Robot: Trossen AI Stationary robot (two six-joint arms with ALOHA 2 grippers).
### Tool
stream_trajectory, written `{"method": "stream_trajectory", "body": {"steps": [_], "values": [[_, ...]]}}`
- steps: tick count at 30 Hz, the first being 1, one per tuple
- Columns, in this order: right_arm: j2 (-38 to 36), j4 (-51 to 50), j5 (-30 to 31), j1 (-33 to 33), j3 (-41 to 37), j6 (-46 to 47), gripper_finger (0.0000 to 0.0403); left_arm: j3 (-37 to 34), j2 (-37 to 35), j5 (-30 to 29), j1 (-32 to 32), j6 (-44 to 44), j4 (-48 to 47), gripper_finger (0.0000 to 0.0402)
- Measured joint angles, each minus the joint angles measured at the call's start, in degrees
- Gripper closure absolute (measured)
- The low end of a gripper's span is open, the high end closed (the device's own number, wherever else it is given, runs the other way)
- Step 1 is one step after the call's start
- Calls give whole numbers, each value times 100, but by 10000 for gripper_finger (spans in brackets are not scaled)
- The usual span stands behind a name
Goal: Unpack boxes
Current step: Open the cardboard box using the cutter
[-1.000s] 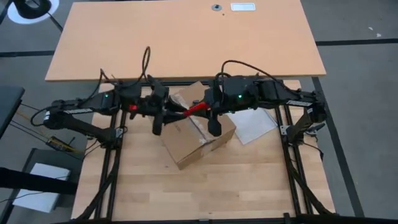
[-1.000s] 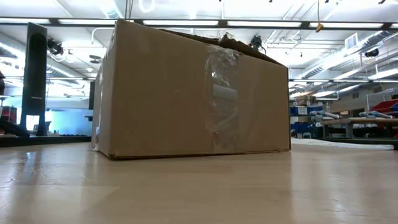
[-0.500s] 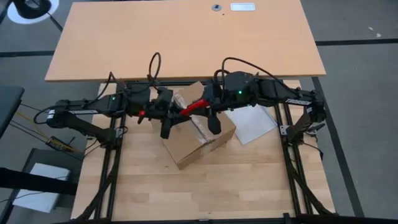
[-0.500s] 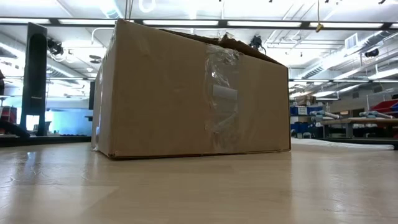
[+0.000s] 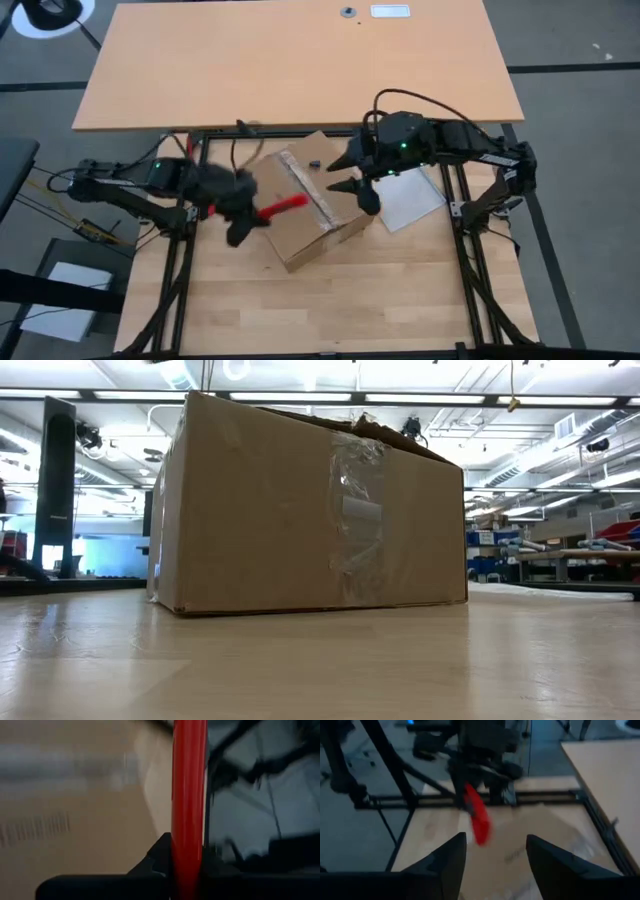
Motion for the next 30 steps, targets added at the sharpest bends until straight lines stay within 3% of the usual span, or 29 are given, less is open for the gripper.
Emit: {"method": "stream_trajectory", "body": {"steps": [4,9,14,21,30], "values": [[-97,-676,14,-1,7,140,189,-30,-27,76,-693,-890,-1332,369],[108,-1346,36,0,0,148,195,-665,-18,325,-1594,-1882,-2136,368],[332,-1426,352,-2,0,75,198,-1613,2,498,-2180,-2102,-2026,367],[408,-1472,472,-2,-44,50,200,-2809,30,613,-2353,-2096,-1742,356],[403,-1557,472,-2,-48,106,203,-3302,30,960,-2342,-2195,-1113,299]]}}
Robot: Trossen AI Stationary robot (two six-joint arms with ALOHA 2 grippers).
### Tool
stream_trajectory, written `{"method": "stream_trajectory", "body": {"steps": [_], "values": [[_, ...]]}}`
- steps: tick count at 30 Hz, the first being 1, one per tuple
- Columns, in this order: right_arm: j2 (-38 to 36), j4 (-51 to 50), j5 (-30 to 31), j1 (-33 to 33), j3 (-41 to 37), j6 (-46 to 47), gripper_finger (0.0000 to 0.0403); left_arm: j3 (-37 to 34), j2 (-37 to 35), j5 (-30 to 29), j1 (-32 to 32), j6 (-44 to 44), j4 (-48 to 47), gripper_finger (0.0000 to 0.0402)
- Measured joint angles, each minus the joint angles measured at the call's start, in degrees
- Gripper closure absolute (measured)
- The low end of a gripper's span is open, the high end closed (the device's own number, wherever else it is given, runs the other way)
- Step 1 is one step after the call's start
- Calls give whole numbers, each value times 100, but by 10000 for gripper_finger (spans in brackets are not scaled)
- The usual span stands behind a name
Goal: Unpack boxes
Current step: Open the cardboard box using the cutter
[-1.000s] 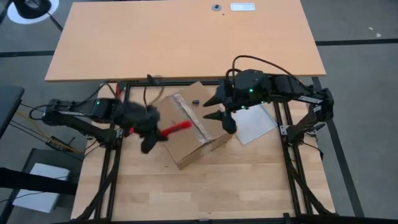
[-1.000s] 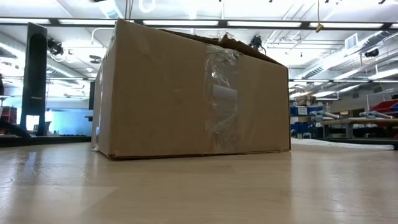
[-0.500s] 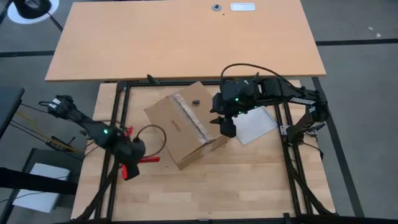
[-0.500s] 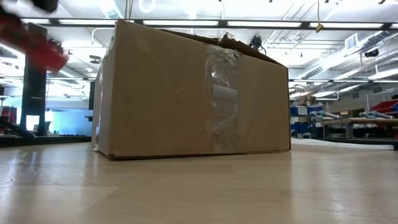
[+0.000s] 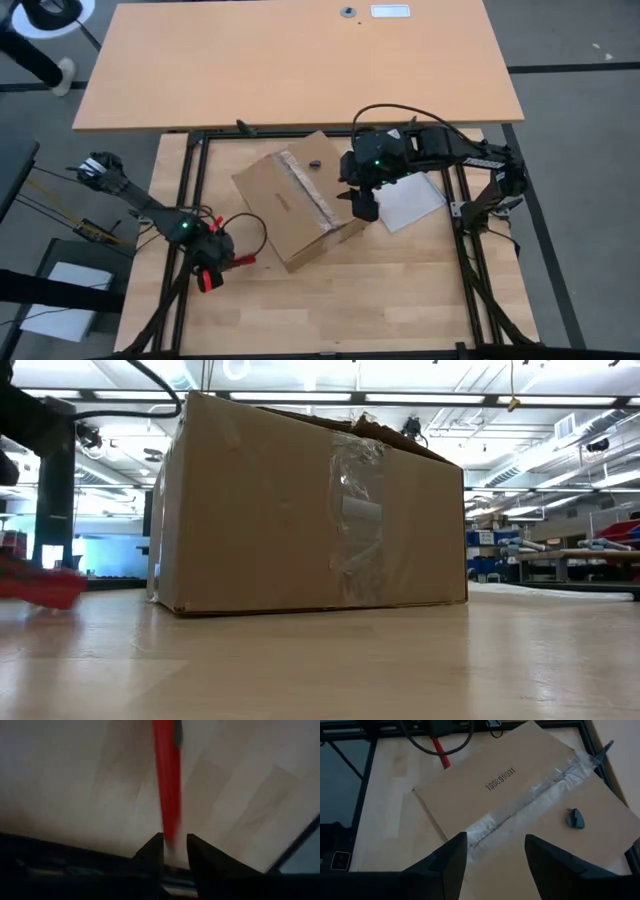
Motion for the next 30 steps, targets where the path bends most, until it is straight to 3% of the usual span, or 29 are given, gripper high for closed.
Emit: {"method": "stream_trajectory", "body": {"steps": [4,9,14,18,22,30], "values": [[-78,-351,0,0,0,135,204,713,-2,41,105,-22,264,277],[-194,-544,259,-41,2,-76,205,2219,-5,-1517,191,69,258,274],[-197,419,548,-347,-439,-1116,205,3369,-11,-3291,629,330,363,273],[-158,1515,350,-880,-1010,-1447,204,3811,-19,-3261,1198,782,356,273],[38,2357,-374,-1471,-1356,-1452,193,3838,-128,-2879,1743,1262,308,273],[1072,2400,-1167,-2196,-1384,-1544,162,3794,-244,-2411,2773,2270,255,273]]}}
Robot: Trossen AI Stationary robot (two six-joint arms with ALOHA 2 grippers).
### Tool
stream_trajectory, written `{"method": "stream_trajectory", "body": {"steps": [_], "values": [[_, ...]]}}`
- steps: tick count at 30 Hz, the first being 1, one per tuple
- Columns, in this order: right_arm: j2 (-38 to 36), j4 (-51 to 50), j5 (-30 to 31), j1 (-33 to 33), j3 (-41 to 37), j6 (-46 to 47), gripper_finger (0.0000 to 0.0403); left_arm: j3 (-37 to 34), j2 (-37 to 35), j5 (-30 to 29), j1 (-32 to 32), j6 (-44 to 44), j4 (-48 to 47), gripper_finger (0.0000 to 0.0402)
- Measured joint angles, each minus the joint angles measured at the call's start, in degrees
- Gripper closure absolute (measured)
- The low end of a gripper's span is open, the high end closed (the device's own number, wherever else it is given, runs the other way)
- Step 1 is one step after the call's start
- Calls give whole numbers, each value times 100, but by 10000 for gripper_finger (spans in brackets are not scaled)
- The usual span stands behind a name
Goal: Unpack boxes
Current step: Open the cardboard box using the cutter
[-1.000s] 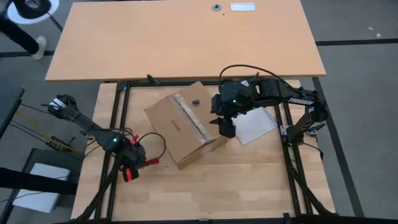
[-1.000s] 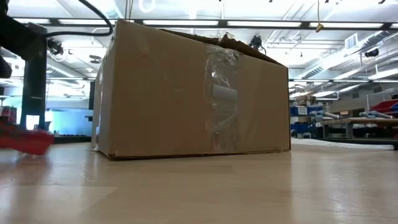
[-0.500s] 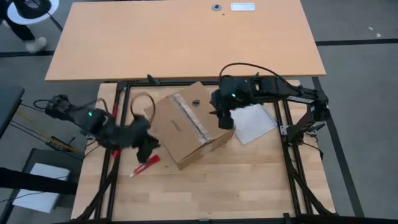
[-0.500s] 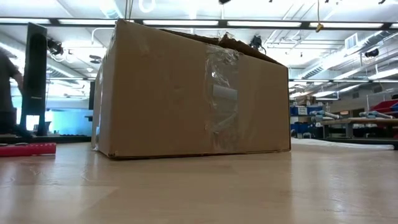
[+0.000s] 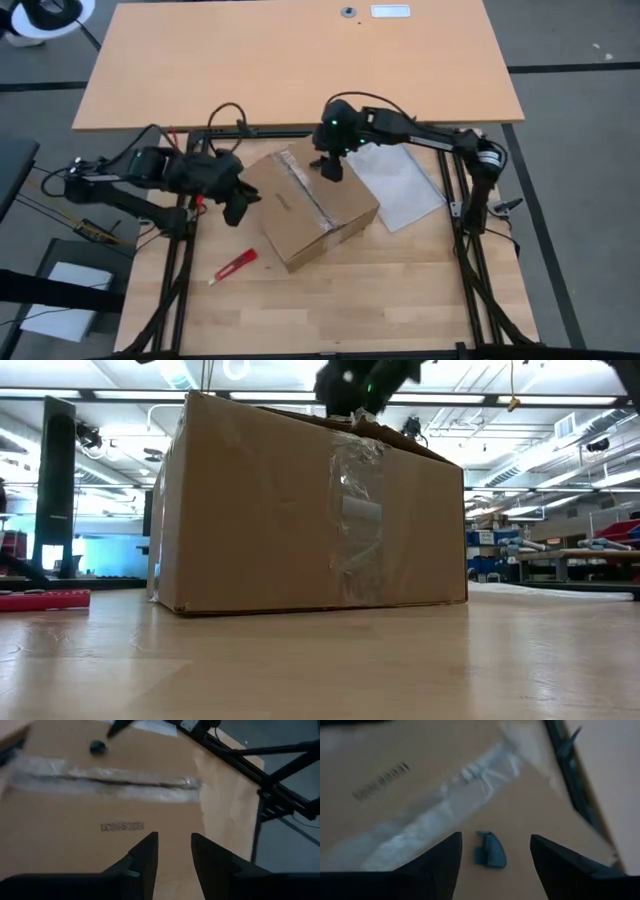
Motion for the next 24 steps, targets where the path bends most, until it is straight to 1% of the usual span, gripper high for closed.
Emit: {"method": "stream_trajectory", "body": {"steps": [4,7,15,18,21,24], "values": [[222,-128,-392,-158,0,25,164,2,-66,31,228,272,4,273],[313,-63,-413,-186,4,-9,176,2,-80,33,318,407,-1,273],[623,-143,-420,-55,9,-321,230,2,-73,50,374,788,-21,273],[685,-157,-319,-34,22,-338,255,2,-71,23,375,843,-35,273],[677,-155,-282,-19,24,-298,292,2,-71,9,377,860,-40,273],[512,-233,-135,2,7,-280,332,2,-69,-13,377,880,-24,273]]}}
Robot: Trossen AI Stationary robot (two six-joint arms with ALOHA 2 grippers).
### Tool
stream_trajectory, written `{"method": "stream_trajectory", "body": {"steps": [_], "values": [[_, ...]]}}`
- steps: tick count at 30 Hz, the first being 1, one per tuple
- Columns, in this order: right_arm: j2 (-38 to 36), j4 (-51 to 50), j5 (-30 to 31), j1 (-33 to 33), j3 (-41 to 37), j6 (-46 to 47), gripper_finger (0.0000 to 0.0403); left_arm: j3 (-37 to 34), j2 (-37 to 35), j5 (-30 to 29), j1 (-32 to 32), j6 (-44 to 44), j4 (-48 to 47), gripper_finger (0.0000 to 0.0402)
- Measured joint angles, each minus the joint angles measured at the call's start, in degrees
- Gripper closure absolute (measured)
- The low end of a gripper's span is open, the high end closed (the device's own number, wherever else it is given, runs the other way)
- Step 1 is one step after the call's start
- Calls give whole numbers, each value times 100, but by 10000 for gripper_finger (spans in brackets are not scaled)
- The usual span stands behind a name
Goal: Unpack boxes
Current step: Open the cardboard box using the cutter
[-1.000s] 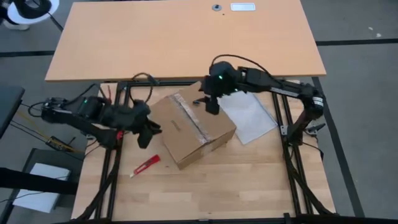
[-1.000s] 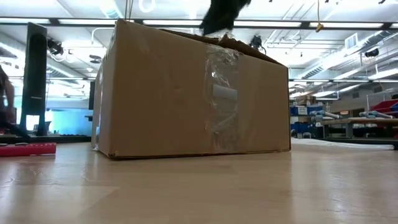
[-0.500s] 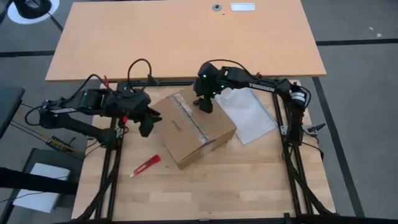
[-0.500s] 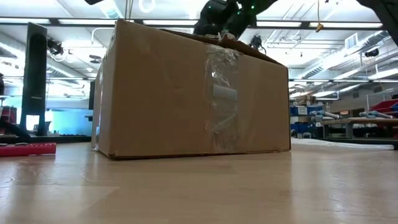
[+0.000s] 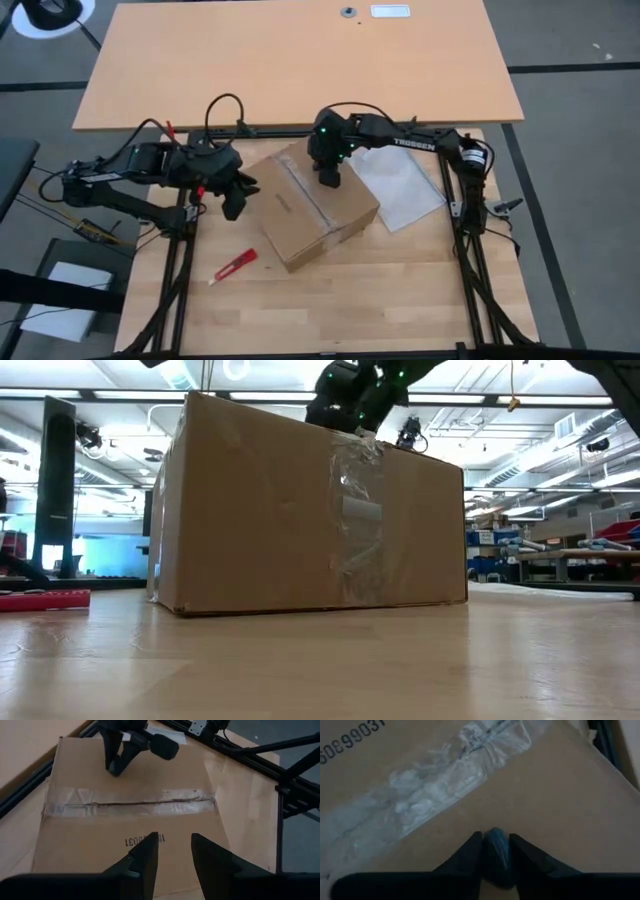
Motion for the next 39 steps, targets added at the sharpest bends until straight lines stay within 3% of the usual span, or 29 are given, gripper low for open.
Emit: {"method": "stream_trajectory", "body": {"steps": [2,11,18,21,25,33,39], "values": [[-184,-140,38,15,-11,24,349,0,4,-49,-1,68,10,273],[-1553,-1128,-69,505,-7,654,344,0,13,-109,-2,162,20,273],[-2354,-2423,-157,1599,-2,1287,349,0,104,-29,-7,147,18,273],[-2583,-2802,183,2238,-111,1808,347,0,167,-25,-7,147,13,273],[-3003,-2655,701,3225,-901,2789,349,0,267,-26,-7,147,12,273],[-3664,-1368,1630,5143,-3280,5419,347,0,646,-26,-7,153,137,273],[-3467,-251,1797,5828,-4745,6545,345,0,937,93,-17,109,184,273]]}}
